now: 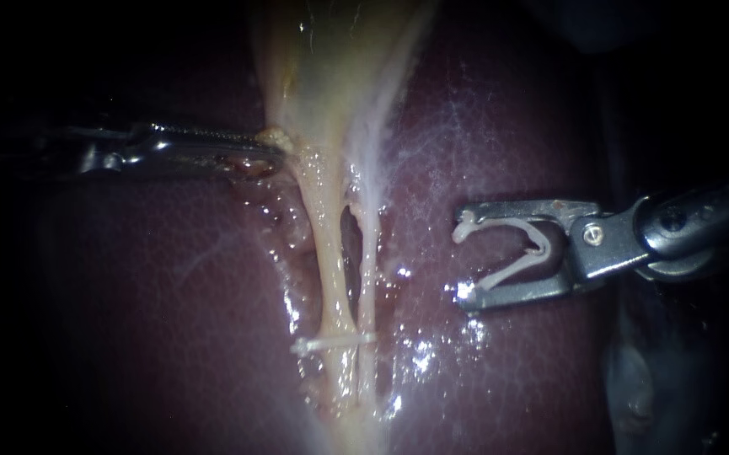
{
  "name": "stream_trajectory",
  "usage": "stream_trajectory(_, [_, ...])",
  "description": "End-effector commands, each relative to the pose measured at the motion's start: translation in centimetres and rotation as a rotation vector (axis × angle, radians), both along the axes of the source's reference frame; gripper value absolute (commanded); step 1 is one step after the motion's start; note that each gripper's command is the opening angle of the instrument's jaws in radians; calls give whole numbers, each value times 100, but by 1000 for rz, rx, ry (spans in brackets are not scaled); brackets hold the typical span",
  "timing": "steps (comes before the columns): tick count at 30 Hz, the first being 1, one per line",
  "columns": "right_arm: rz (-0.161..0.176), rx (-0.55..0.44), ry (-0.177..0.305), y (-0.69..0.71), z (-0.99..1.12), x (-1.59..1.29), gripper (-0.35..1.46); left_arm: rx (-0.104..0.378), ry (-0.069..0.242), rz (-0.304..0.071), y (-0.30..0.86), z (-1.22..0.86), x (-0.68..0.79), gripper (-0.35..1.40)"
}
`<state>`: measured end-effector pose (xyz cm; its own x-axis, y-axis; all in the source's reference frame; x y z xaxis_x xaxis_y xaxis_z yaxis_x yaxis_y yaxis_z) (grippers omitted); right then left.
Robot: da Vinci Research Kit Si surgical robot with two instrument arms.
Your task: Clipping second clip left tube
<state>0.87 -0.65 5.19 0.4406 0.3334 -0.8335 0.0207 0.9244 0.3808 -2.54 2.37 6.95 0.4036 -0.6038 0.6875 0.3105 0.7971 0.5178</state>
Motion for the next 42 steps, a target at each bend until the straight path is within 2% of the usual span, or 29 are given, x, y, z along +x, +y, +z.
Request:
stream_trajectory(1, [0,0,0,0,0,0,50,0,-1,1,0,-1,1,-35])
stream_trajectory(6, [-2,1,1,0,0,1,50,11,-10,9,7,-16,12,-35])
stream_trajectory(14, [-2,1,1,0,-1,1,50,12,-7,-35,31,-66,45,-35])
stream_trajectory(17, [-6,6,8,0,-1,3,50,11,-6,-46,36,-74,50,-35])
stream_trajectory(21, [-18,10,24,-2,-2,9,50,10,-6,-46,34,-73,50,-35])
stream_trajectory(26, [12,157,14,-9,-2,25,49,10,-5,-47,34,-73,50,-35])
stream_trajectory(30, [51,304,20,-16,2,48,49,9,-5,-48,33,-72,49,-35])
stream_trajectory(33, [64,393,13,-23,8,65,49,9,-4,-48,32,-73,49,-35])
stream_trajectory(37, [80,458,-5,-33,19,84,49,8,-4,-48,31,-73,48,-35])
stream_trajectory(42, [101,528,8,-39,35,103,49,8,-3,-49,30,-73,48,-35])
